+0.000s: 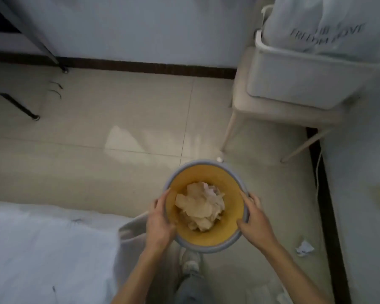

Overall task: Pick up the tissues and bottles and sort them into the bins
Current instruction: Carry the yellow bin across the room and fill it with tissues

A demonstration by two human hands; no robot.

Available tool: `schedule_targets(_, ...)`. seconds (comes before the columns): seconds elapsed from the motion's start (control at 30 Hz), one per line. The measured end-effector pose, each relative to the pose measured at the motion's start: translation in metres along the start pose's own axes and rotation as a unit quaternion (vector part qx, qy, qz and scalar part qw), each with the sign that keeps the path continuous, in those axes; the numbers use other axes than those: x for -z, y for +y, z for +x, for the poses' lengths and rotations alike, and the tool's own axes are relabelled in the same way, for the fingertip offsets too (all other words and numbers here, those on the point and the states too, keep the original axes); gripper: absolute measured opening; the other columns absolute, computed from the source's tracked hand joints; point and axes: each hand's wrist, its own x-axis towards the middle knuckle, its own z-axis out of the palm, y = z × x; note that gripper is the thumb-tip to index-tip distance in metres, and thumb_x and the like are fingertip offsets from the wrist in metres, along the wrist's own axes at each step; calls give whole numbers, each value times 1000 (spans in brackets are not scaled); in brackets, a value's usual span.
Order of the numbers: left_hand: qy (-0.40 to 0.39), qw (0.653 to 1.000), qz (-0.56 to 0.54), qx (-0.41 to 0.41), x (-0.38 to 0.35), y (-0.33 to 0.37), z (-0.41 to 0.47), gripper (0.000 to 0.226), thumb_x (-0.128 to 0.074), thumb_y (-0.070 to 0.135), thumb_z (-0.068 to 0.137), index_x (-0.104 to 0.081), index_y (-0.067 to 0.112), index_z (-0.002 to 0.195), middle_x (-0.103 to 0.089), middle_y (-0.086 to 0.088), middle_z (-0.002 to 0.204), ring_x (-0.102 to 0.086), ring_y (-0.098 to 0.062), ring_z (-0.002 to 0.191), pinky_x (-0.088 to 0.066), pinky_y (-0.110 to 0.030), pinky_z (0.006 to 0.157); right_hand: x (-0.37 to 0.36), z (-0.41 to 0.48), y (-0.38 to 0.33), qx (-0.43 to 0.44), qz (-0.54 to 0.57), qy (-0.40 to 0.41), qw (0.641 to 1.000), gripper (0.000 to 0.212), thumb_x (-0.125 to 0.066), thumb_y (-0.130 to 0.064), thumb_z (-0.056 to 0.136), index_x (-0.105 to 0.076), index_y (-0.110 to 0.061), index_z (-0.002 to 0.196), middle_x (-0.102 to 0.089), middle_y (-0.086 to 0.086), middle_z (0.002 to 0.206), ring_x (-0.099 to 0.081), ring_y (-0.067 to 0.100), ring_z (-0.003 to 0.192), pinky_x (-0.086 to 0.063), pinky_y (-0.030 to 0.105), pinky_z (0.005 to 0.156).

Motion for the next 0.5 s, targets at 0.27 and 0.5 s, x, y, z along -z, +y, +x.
schedule_targets(0.27, -31, 999, 22, -6, -111, -134, 22, 87, -80, 9, 86, -36, 38, 156, -45, 1, 144, -49, -20, 130, -50, -46, 105, -107, 34, 146, -10, 1, -2, 1000, 91, -64, -1, 86, -29, -38, 161, -25, -20, 153, -57, 23, 117, -56, 42, 92)
schedule_targets(0.5, -13, 999, 26, -45, -138, -174, 26, 88, -83, 19, 87, -32, 45, 155, -44, 4, 148, -47, -17, 130, -47, -41, 104, -136, 38, 180, -4, -1, 26, 1000, 87, -63, -1, 92, -25, -33, 164, -17, -16, 163, -46, 5, 117, -50, 33, 94)
